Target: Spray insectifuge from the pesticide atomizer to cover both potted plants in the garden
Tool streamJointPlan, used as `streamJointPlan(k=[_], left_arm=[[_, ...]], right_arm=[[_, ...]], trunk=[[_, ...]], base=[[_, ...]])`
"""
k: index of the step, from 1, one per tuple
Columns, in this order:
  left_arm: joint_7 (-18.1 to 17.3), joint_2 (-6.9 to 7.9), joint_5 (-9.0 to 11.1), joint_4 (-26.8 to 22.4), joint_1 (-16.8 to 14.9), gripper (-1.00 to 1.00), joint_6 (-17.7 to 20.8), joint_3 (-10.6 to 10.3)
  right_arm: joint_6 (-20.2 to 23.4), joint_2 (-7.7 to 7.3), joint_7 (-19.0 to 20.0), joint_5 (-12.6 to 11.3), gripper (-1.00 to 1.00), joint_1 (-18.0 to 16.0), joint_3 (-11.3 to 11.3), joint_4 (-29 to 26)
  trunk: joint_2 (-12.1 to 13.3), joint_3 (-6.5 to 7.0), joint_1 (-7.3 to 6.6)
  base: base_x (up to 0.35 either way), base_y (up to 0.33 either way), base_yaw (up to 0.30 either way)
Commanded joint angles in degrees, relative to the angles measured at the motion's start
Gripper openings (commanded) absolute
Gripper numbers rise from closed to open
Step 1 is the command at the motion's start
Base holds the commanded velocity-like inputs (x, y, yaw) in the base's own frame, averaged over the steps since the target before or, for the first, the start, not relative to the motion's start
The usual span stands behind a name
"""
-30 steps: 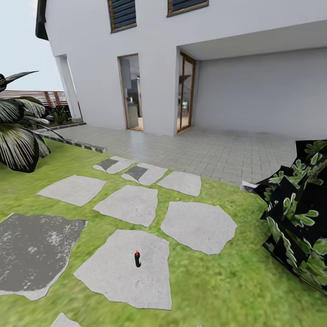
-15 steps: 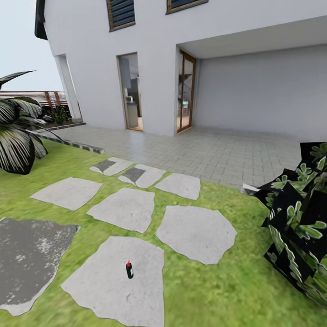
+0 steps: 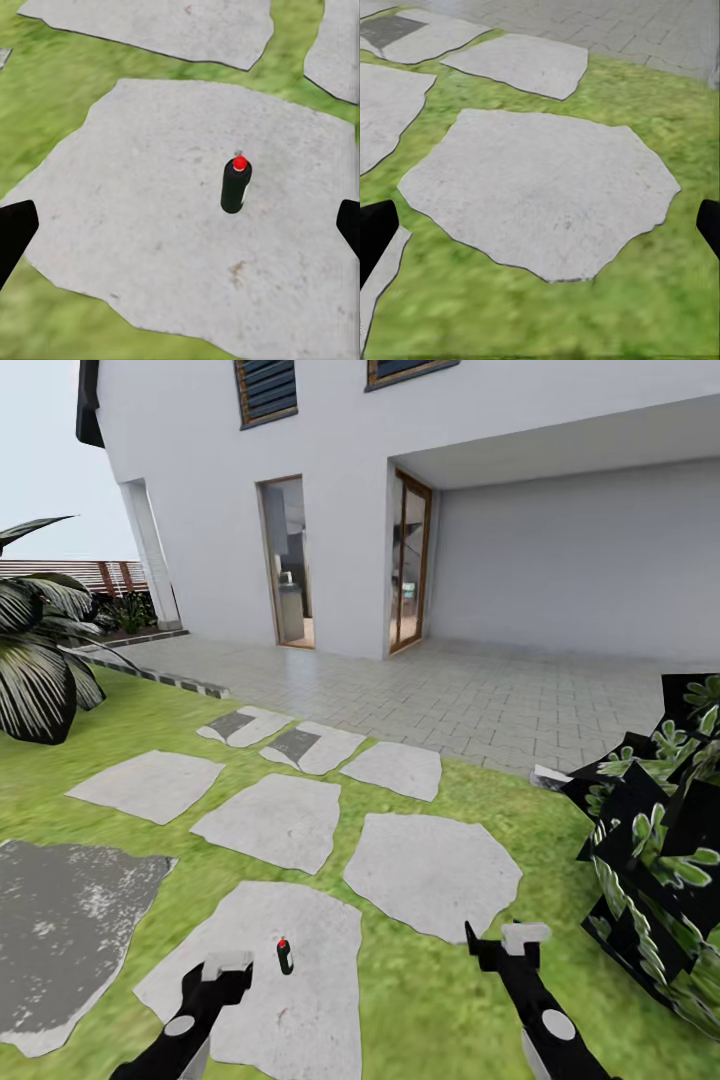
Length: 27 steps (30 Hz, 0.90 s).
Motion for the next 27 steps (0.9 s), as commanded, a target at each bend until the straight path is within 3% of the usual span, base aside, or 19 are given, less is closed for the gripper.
streamJointPlan(k=[1,9,19,27], left_arm=[[0.13,-0.05,0.05,0.08,-0.06,1.00,-0.33,0.02],[0.14,-0.16,0.12,0.14,0.21,1.00,-0.66,0.20],[0.13,0.39,-0.24,0.11,0.03,1.00,-0.18,0.04],[0.30,-0.03,0.26,-0.21,-0.03,1.00,-0.25,0.45]], right_arm=[[0.25,-0.02,0.09,0.03,1.00,-0.25,0.02,0.55],[0.89,-0.09,0.39,0.02,1.00,-0.60,0.04,4.16],[0.87,-0.16,0.51,0.09,1.00,-0.61,0.11,5.12],[0.87,-0.15,0.52,0.08,1.00,-0.61,0.13,5.31]], trunk=[[-0.02,-0.05,-0.01],[-0.02,-0.05,-0.01],[-0.02,-0.05,-0.01],[-0.02,-0.05,-0.01]], base=[[0.000,0.000,0.000],[0.064,-0.010,0.000],[0.301,-0.123,0.000],[0.282,-0.117,0.000]])
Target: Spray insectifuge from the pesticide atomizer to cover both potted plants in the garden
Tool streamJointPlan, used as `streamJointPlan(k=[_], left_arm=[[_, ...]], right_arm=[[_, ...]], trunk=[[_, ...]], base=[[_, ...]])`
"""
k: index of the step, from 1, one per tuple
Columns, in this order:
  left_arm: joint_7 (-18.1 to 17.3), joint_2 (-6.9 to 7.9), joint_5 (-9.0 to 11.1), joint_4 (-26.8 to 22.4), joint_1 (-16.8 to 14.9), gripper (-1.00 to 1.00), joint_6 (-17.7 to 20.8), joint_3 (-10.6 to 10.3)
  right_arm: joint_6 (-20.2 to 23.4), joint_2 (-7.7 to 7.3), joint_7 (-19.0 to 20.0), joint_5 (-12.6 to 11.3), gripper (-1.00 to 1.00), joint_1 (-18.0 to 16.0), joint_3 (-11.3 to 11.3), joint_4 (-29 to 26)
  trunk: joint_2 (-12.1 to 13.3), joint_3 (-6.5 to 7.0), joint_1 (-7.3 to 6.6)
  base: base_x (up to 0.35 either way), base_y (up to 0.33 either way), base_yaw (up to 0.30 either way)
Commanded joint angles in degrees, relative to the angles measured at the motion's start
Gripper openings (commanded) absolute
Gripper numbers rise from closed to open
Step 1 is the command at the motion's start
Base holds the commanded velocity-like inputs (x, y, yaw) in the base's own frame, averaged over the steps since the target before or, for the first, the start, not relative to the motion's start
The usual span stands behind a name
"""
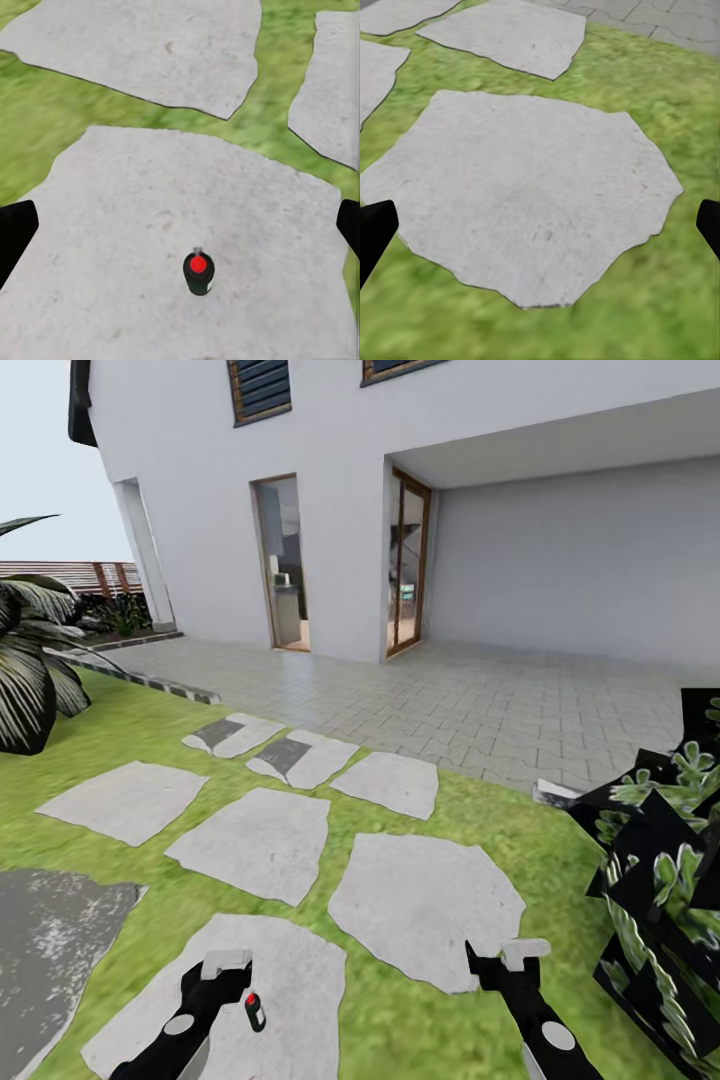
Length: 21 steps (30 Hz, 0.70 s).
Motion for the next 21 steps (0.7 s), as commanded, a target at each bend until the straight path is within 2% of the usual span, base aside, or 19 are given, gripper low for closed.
streamJointPlan(k=[1,14,21], left_arm=[[0.10,0.01,0.08,0.04,-0.01,1.00,-0.19,0.04],[-0.56,0.04,0.22,0.19,0.45,1.00,-0.35,-0.05],[-0.65,-0.08,0.21,0.45,0.45,1.00,-0.26,-0.07]], right_arm=[[-0.19,-0.02,0.05,0.01,1.00,-0.03,0.00,0.04],[-0.27,-0.02,-0.17,-0.05,1.00,-0.03,-0.02,-0.04],[-0.26,0.03,-0.20,-0.05,1.00,-0.03,-0.08,-0.06]], trunk=[[-0.02,-0.05,0.01],[-0.02,-0.07,0.01],[-2.83,-1.82,1.54]], base=[[0.124,-0.042,0.000],[0.017,-0.006,0.000],[0.000,0.000,0.000]])
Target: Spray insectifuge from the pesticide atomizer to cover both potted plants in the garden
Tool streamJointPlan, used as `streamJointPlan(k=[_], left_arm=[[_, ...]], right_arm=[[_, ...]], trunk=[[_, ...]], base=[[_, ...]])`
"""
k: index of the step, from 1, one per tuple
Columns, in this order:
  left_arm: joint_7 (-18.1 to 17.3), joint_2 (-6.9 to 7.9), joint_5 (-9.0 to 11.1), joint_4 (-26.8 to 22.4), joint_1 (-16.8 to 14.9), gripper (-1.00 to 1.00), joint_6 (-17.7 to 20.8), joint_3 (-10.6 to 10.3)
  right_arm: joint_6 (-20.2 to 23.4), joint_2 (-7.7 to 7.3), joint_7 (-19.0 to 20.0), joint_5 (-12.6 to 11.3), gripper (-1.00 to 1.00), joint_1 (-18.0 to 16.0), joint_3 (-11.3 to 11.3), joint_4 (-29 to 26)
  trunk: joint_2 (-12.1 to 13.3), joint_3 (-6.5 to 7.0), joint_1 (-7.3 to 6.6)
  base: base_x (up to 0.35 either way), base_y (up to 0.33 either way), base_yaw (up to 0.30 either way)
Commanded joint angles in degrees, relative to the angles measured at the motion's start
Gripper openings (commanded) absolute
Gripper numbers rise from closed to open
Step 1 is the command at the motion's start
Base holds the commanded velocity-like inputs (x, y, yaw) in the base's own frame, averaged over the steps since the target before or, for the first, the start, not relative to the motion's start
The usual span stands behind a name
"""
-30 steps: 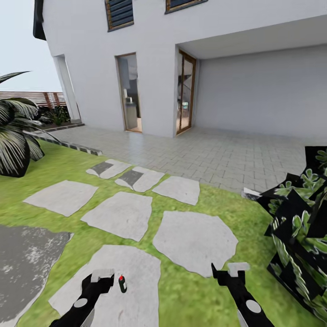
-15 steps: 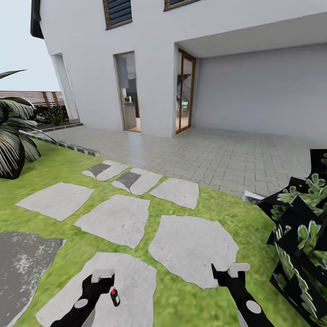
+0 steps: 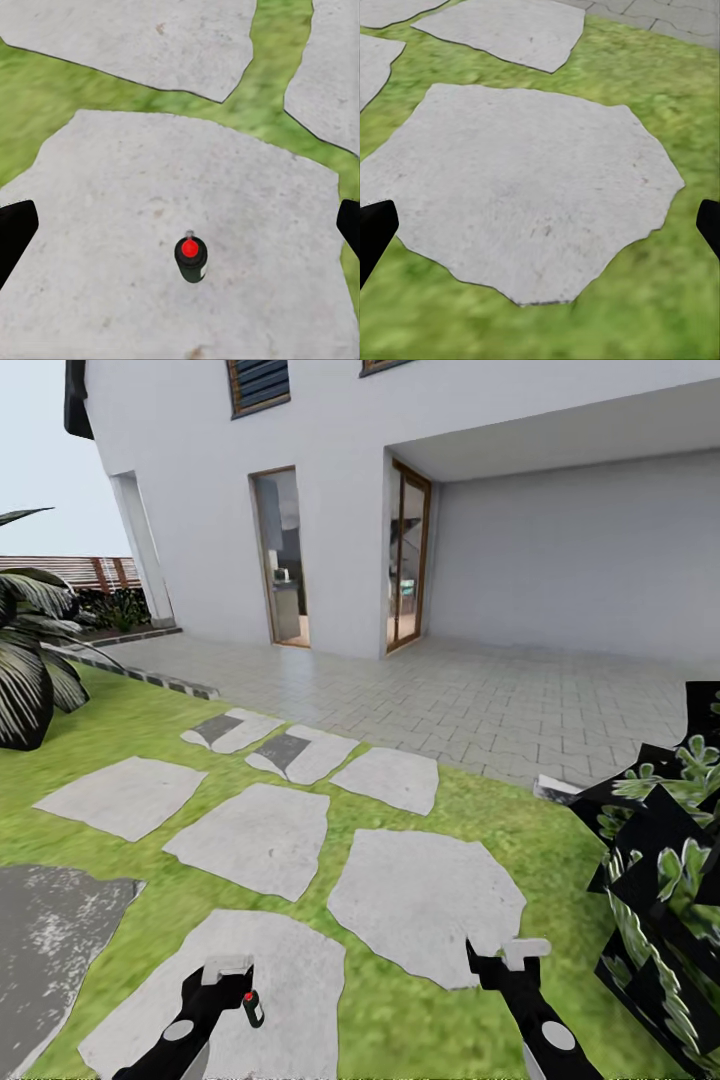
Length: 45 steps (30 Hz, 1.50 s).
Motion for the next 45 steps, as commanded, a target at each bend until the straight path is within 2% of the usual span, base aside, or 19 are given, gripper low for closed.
streamJointPlan(k=[1,45], left_arm=[[0.08,-0.01,0.07,0.05,-0.04,1.00,-0.19,0.03],[0.06,-0.03,0.13,0.24,-0.12,1.00,-0.11,0.14]], right_arm=[[-0.17,0.00,0.04,0.02,1.00,-0.03,-0.01,0.02],[-0.10,-0.02,-0.04,0.02,1.00,-0.03,0.03,0.05]], trunk=[[-0.44,-0.32,0.21],[-18.08,-12.20,9.88]], base=[[0.000,0.000,0.000],[0.000,0.000,0.000]])
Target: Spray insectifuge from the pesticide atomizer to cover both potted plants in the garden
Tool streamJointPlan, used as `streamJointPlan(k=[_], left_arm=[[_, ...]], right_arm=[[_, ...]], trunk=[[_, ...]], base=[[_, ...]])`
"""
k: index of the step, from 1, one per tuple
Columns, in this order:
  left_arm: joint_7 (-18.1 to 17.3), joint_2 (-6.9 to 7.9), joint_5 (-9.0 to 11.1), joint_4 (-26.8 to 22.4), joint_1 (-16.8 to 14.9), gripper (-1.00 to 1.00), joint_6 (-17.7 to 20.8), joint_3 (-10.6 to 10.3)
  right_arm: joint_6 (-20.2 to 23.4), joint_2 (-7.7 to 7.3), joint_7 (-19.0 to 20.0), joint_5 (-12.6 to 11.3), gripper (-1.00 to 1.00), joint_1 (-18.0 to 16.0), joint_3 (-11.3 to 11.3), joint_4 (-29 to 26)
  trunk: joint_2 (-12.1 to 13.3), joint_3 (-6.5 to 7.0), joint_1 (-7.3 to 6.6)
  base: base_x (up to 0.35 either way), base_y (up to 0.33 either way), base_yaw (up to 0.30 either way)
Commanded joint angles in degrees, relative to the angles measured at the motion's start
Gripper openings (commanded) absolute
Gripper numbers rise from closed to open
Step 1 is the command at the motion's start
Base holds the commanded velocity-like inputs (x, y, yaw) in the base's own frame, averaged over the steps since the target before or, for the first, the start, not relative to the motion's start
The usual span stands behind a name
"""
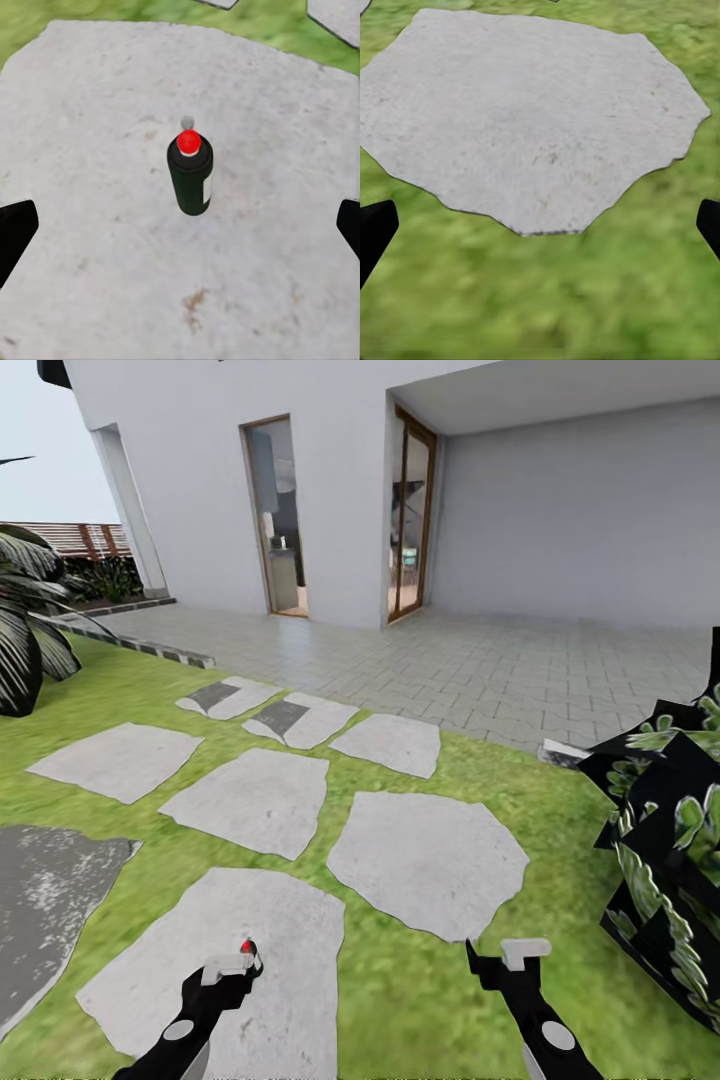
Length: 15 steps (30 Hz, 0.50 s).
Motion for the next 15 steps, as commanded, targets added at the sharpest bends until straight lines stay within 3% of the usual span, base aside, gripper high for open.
streamJointPlan(k=[1,4,15], left_arm=[[0.08,-0.01,0.07,0.03,-0.03,1.00,-0.22,0.00],[0.08,-0.01,0.07,0.03,-0.03,1.00,-0.25,-0.02],[0.08,-0.09,0.07,0.12,-0.02,1.00,-0.42,-0.03]], right_arm=[[-0.18,-0.01,0.05,0.02,1.00,-0.03,0.01,0.03],[-0.18,0.00,0.08,0.02,1.00,-0.03,-0.03,-0.01],[-0.18,-0.02,0.11,0.02,1.00,-0.04,-0.05,-0.05]], trunk=[[-0.43,-0.32,0.21],[-1.64,-1.13,0.87],[-1.78,-4.57,1.15]], base=[[0.000,0.000,0.000],[0.000,0.000,0.000],[0.000,0.000,0.000]])
